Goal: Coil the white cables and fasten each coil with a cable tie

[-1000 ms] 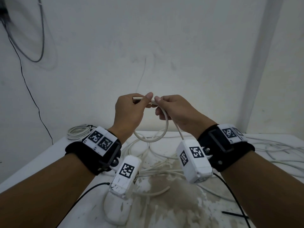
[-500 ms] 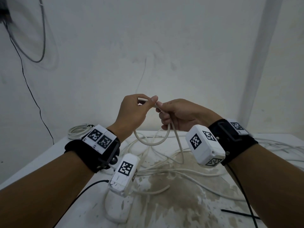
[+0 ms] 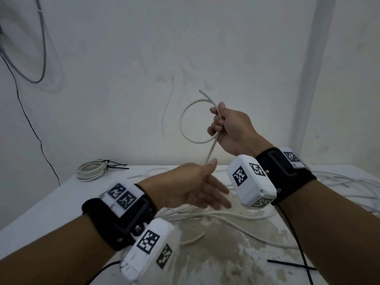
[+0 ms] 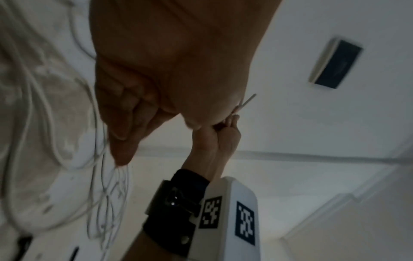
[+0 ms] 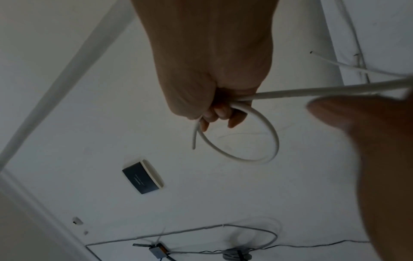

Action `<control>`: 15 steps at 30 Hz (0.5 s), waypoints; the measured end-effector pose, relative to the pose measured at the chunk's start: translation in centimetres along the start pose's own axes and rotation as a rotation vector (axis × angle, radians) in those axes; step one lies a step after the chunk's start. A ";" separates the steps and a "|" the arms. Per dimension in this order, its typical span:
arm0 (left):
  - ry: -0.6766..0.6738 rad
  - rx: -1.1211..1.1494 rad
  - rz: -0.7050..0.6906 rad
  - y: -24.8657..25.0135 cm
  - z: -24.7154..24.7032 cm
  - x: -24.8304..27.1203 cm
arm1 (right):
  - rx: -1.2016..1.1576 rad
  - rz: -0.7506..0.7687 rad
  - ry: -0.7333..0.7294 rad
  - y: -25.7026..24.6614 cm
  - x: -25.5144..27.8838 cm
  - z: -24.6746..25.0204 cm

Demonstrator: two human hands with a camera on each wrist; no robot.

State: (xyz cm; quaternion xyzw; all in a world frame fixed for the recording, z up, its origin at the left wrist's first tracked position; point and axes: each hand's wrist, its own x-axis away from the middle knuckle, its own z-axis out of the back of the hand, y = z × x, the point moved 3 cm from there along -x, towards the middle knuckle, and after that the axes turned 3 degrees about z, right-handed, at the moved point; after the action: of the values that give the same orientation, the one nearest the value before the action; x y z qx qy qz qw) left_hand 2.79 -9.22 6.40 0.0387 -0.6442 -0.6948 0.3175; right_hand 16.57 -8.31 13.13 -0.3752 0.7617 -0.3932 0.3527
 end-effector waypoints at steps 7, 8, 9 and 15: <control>0.308 1.034 -0.309 4.2 0.6 -3.7 | -0.084 0.130 0.145 -1.9 1.4 1.6; 0.410 1.080 -0.342 4.8 0.7 -3.6 | -0.076 0.161 0.185 -2.3 1.6 2.2; 0.497 1.095 -0.367 5.3 0.5 -3.6 | -0.069 0.192 0.236 -2.7 1.8 3.0; 0.665 0.847 -0.460 7.2 -2.9 -4.3 | -0.069 0.335 0.533 -3.8 2.1 7.7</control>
State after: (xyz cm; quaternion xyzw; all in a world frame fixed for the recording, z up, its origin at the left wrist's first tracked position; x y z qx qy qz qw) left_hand 10.34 -9.45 11.00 0.5170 -0.7066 -0.3784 0.3002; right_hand 23.16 -14.22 12.50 -0.1398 0.8915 -0.3879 0.1876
